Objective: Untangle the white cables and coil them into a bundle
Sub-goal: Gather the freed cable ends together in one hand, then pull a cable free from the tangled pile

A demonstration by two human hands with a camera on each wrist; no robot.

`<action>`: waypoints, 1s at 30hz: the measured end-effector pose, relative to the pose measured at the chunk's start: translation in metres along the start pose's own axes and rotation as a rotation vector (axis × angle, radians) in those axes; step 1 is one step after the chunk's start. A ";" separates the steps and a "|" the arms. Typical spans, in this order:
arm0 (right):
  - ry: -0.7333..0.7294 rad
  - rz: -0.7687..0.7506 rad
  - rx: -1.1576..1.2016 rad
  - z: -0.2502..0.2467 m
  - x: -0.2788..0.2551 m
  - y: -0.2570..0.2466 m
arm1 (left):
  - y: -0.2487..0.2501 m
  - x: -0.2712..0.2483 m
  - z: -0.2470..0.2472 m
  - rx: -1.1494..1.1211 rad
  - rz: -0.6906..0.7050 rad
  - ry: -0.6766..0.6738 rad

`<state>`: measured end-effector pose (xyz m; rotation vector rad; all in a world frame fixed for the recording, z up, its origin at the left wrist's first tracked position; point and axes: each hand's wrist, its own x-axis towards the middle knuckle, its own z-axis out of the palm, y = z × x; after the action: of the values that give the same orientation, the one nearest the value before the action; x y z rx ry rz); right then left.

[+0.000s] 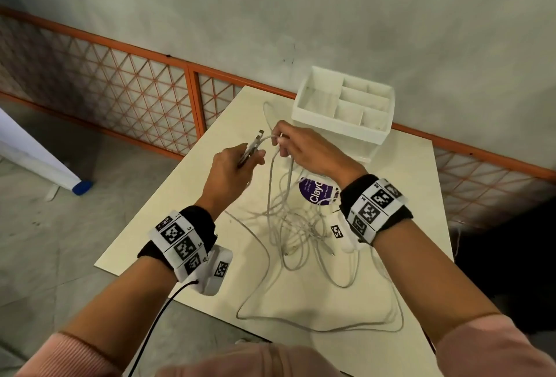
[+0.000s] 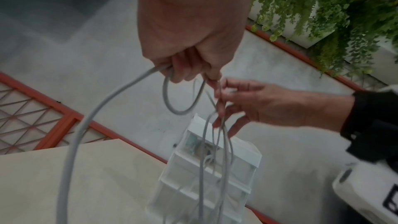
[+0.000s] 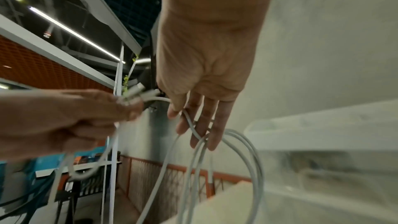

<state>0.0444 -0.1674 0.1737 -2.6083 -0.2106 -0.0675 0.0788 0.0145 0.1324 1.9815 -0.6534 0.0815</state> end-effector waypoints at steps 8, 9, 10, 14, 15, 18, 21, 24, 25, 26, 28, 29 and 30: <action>0.026 0.125 0.181 0.046 -0.009 0.046 | 0.004 -0.019 0.011 0.034 0.165 0.093; 0.053 0.146 0.209 0.045 -0.008 0.047 | 0.004 -0.021 0.013 0.022 0.158 0.109; 0.065 0.159 0.217 0.044 -0.007 0.049 | 0.003 -0.023 0.014 0.017 0.152 0.120; 0.091 0.155 0.192 0.041 -0.011 0.053 | 0.002 -0.023 0.011 0.029 0.119 0.158; 0.139 0.149 0.240 0.042 -0.014 0.052 | 0.001 -0.022 0.010 0.024 0.099 0.166; 0.270 0.157 0.550 0.039 -0.026 0.051 | -0.005 -0.017 0.004 0.049 0.034 0.198; 0.337 0.186 0.843 0.029 -0.038 0.061 | -0.010 -0.015 -0.002 0.102 0.002 0.188; 0.500 0.240 0.833 0.026 -0.047 0.076 | -0.010 -0.017 0.000 0.121 -0.019 0.183; 0.561 0.273 0.773 0.027 -0.051 0.083 | -0.010 -0.017 0.000 0.118 -0.029 0.194; 0.601 0.310 0.713 0.028 -0.054 0.090 | -0.010 -0.016 0.000 0.114 -0.037 0.205; 0.614 0.353 0.589 0.034 -0.061 0.103 | -0.010 -0.015 -0.001 0.121 -0.024 0.200; 0.606 0.362 0.519 0.038 -0.064 0.108 | -0.009 -0.015 -0.001 0.134 -0.005 0.189; 0.602 0.369 0.451 0.041 -0.067 0.113 | -0.008 -0.015 -0.001 0.150 0.018 0.183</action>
<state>-0.0028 -0.2522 0.0764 -2.0277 0.4201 -0.5886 0.0698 0.0243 0.1213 2.0822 -0.5590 0.3275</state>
